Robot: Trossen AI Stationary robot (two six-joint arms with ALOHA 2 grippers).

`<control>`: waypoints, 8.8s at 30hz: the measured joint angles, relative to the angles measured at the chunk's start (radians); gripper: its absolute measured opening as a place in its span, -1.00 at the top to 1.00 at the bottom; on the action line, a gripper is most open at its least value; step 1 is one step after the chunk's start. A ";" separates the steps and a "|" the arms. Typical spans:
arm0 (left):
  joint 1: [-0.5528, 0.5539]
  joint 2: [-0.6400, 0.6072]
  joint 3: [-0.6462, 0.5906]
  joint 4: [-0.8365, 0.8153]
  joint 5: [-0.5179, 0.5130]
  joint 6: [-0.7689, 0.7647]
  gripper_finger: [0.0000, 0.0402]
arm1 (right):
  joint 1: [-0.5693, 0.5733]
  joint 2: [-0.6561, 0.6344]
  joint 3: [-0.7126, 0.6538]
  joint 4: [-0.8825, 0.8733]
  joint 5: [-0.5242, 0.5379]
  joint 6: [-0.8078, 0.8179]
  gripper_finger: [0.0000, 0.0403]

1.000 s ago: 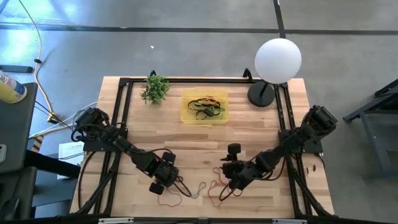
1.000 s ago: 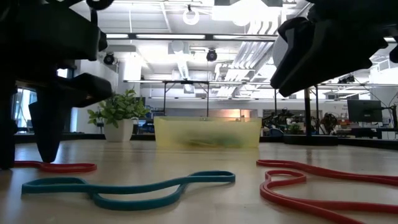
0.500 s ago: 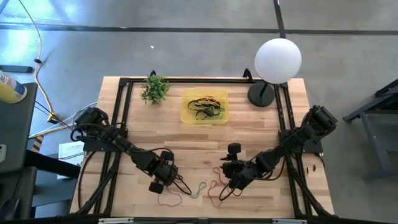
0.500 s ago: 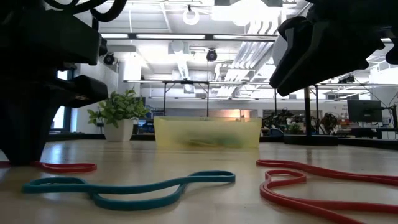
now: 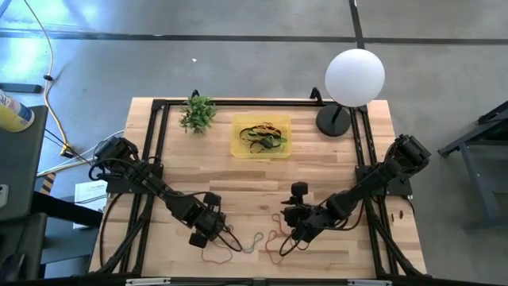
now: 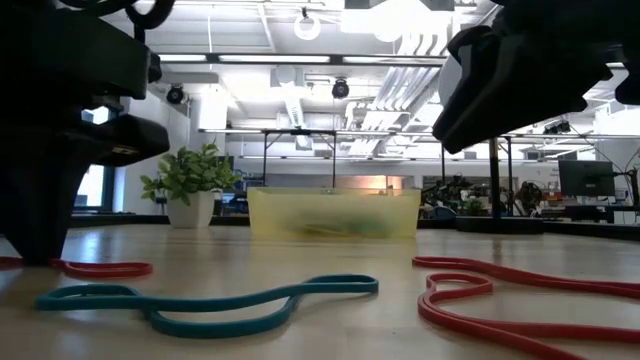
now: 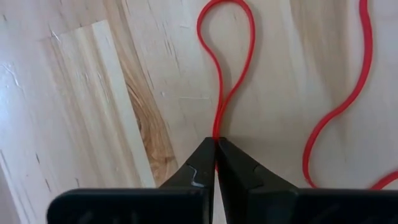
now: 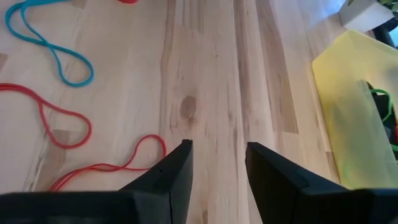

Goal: Pick and place rubber bands into bin
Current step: Put the red rubber band into the yellow bin, then put the bottom left red rubber band into the yellow bin

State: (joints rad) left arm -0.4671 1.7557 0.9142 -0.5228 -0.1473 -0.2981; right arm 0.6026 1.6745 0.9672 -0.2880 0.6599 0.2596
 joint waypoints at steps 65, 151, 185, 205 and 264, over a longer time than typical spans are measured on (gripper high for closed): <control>0.297 -0.001 0.383 -0.126 -0.643 0.641 1.00 | 0.000 0.000 0.000 0.021 0.021 0.058 0.32; -0.187 -0.006 0.384 -0.219 -0.130 0.358 0.39 | 0.045 0.000 0.000 0.110 -0.520 0.302 0.32; -0.050 0.226 0.378 -0.201 0.208 0.477 0.39 | 0.040 0.000 0.000 0.061 -0.455 0.230 0.32; -0.083 0.263 0.383 -0.169 0.240 0.443 0.39 | 0.040 0.000 0.000 0.062 -0.441 0.233 0.32; -0.083 0.122 0.378 -0.294 -0.215 0.368 1.00 | 0.040 0.000 0.000 0.076 -0.394 0.237 0.32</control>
State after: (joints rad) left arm -0.5497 1.8777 1.2922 -0.8170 -0.3623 0.0696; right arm 0.6422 1.6749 0.9672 -0.2123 0.2663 0.4969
